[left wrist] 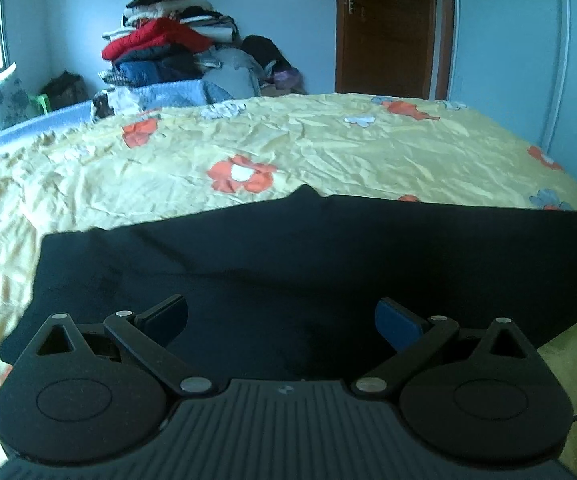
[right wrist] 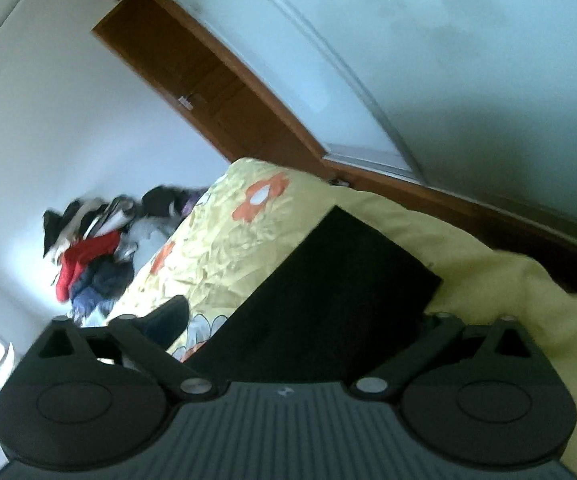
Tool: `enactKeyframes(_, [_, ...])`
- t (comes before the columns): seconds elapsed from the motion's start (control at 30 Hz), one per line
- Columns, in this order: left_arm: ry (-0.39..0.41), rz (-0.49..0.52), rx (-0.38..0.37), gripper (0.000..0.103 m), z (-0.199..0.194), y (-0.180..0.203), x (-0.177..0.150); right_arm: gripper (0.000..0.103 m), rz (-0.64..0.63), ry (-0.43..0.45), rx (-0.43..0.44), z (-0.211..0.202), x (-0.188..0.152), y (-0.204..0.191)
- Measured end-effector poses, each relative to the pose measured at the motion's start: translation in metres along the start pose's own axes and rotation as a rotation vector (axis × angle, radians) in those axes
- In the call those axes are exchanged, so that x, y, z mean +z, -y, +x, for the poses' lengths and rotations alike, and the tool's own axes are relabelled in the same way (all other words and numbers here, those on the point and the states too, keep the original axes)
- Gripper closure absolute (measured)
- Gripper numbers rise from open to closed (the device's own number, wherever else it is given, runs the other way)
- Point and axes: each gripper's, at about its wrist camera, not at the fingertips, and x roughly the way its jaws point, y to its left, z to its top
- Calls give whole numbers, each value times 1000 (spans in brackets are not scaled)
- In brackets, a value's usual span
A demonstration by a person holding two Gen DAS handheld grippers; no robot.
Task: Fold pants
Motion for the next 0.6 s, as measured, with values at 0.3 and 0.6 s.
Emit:
enactKeyframes(0.3, [15,-68,75,1,-6,-30,6,97,217,26,80,-1,-2,21])
enactKeyframes(0.6, [3,-184,163,1,-15,-71,6,97,-60,205,165,-10,-9,-107])
